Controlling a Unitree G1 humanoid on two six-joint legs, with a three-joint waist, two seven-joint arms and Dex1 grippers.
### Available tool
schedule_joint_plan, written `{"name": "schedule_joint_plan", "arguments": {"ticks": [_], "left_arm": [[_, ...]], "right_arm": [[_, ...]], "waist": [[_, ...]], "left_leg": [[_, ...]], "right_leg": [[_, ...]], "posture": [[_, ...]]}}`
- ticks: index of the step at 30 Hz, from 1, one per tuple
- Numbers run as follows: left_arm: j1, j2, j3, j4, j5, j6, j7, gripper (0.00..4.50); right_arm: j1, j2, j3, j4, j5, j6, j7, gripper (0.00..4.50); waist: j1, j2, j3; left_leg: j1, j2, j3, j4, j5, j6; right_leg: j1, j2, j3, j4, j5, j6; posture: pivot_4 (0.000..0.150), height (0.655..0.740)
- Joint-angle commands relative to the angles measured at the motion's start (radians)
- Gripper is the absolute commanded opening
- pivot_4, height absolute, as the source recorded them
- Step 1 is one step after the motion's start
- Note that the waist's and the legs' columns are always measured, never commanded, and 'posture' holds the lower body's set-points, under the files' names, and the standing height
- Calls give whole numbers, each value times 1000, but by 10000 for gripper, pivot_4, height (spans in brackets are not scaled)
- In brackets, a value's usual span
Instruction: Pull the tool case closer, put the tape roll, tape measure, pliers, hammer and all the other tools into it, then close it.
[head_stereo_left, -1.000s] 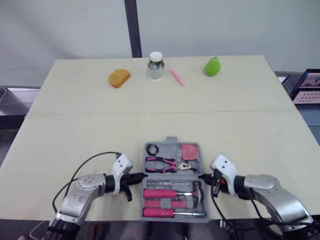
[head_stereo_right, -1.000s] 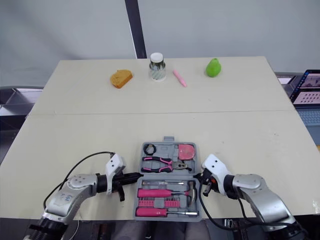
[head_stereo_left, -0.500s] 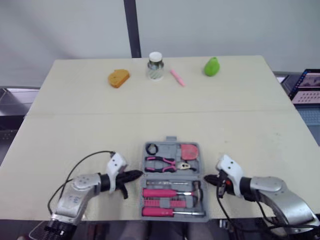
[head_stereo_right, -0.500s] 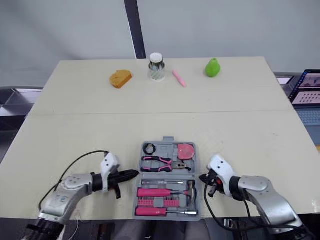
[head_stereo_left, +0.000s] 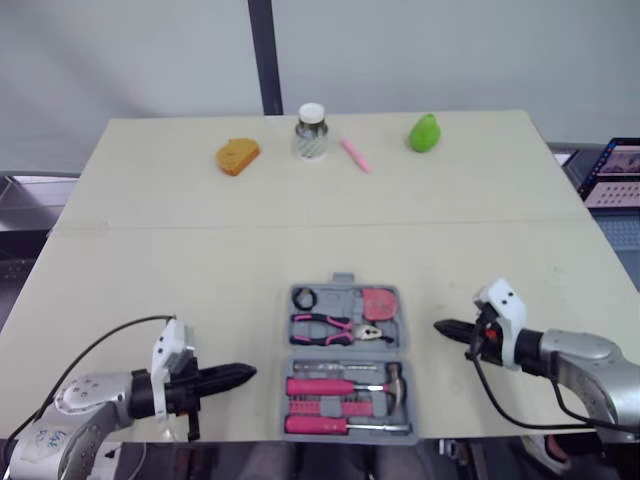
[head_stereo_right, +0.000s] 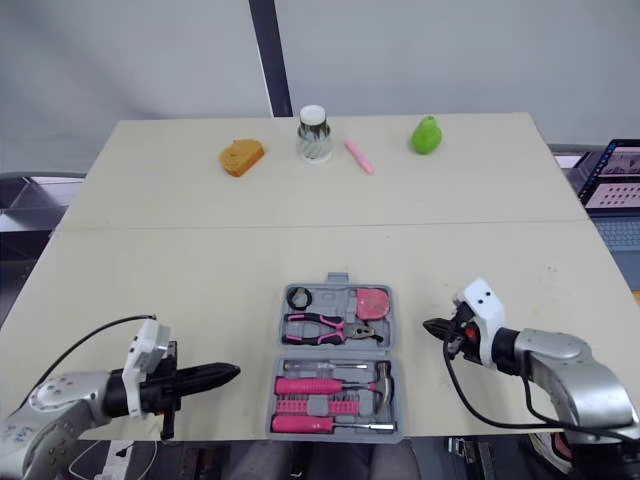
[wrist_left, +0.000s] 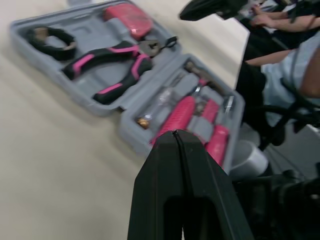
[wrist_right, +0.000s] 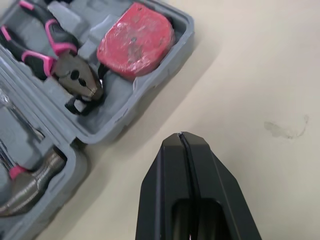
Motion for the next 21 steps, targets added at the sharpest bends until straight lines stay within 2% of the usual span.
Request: {"name": "schedule_joint_plan", "arguments": {"ticks": [1,2,3,6,7,10,21], "left_arm": [[12,-13,-81,-6,81,-77,4,0],[14,-15,-104,3,106,-99,6,0],[15,-19,-126,11,125,-118,5,0],[1,-39,-177,35,165,-161,13,0],[-8,-48,-195,49,181,-179,15,0],[-39,-80,-247,101,233,-233,28,0],[-120,-151,-367,223,326,-350,32,0]], "right_arm": [[-41,12,-22,22,63,66,11,5087],[-54,14,-20,32,71,79,11,7313],[-68,15,-16,42,77,94,11,11548],[-110,20,-7,73,102,148,8,26982],[-125,26,-5,83,112,167,7,30233],[-161,41,2,116,126,202,5,44519],[-245,97,-14,198,182,307,-2,44809]], "waist": [[0,0,0],[0,0,0],[1,0,0],[1,0,0],[0,0,0],[1,0,0],[0,0,0]], "left_leg": [[0,0,1,0,0,0],[0,0,1,0,0,0],[0,0,1,0,0,1],[0,0,1,0,0,1],[0,0,1,0,0,1],[0,0,1,0,0,1],[0,0,1,1,0,1]], "right_leg": [[0,0,0,0,0,0],[0,0,0,0,0,0],[0,0,0,0,0,0],[0,0,0,0,0,0],[0,0,0,0,0,0],[0,0,0,0,0,0],[0,0,0,1,0,0]], "posture": [[1500,7400],[1500,7400],[1500,7400],[1500,7400],[1500,7400],[1500,7400],[1500,7400]]}}
